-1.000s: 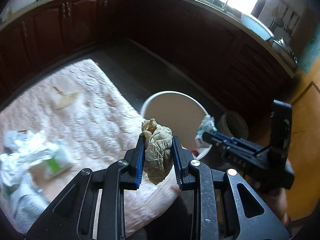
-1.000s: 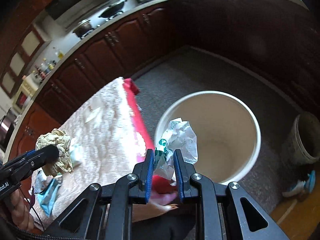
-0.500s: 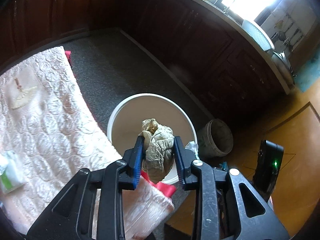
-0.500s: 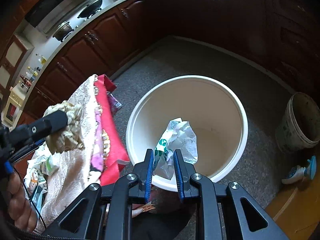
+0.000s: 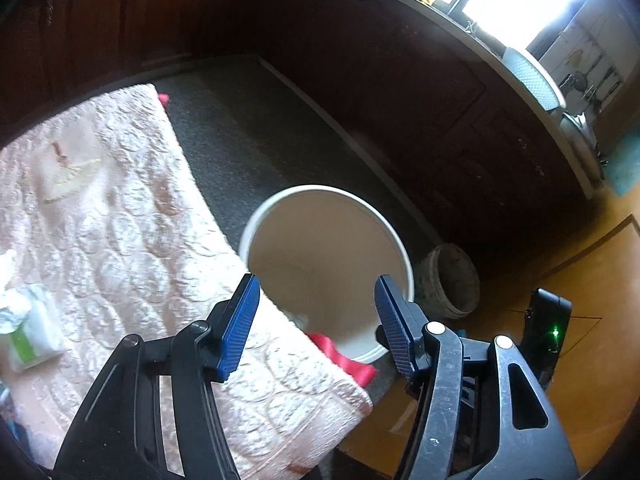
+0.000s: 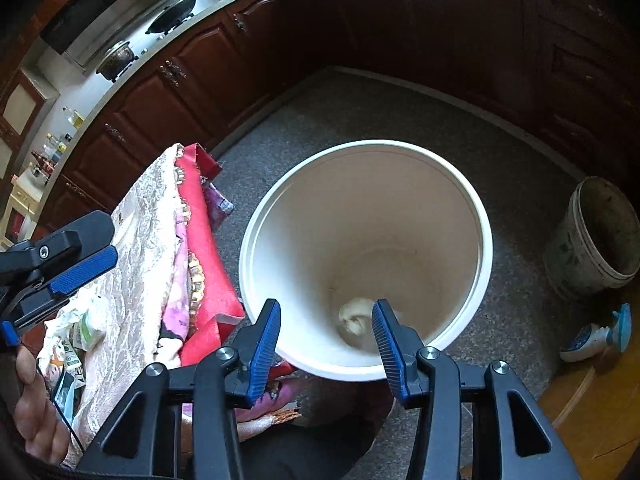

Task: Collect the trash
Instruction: 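Move both open tools back over the trash on the table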

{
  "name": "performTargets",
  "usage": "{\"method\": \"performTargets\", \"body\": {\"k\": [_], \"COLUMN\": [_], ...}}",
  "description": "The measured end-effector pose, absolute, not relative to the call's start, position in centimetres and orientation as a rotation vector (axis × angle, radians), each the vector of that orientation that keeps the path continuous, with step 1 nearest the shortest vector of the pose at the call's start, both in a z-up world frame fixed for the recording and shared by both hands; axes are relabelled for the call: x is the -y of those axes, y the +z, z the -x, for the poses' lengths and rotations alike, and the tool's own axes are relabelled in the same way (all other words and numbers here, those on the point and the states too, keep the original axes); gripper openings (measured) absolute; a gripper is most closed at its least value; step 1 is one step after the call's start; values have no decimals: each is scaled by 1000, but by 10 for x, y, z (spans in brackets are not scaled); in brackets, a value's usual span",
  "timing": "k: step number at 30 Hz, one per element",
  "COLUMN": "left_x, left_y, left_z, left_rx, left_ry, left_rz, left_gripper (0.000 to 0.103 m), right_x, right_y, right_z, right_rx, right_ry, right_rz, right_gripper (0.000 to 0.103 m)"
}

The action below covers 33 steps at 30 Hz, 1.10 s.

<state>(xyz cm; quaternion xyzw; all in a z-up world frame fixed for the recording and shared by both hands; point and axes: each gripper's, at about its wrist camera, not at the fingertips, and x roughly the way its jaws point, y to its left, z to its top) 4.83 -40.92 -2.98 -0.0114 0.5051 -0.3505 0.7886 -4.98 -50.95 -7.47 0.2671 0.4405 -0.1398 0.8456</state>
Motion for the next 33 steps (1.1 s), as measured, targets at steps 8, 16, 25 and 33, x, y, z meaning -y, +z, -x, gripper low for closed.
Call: {"method": "performTargets", "body": {"k": [8, 16, 25, 33], "left_x": [385, 351, 311, 266], "left_y": [-24, -8, 12, 28], "left_z": [-41, -34, -26, -24], "left_rx": [-1041, -987, -925, -900], "left_ry": [-685, -633, -565, -498], "left_rz": [-19, -38, -54, -24], "left_gripper": [58, 58, 59, 59], "right_x": [494, 477, 451, 418], "right_y": [-56, -34, -3, 18], "right_z": [52, 47, 42, 32], "right_rx": [-909, -886, -841, -815], "right_ry": [-306, -306, -299, -239], "right_rz": [-498, -431, -364, -329], "right_gripper": [48, 57, 62, 67]}}
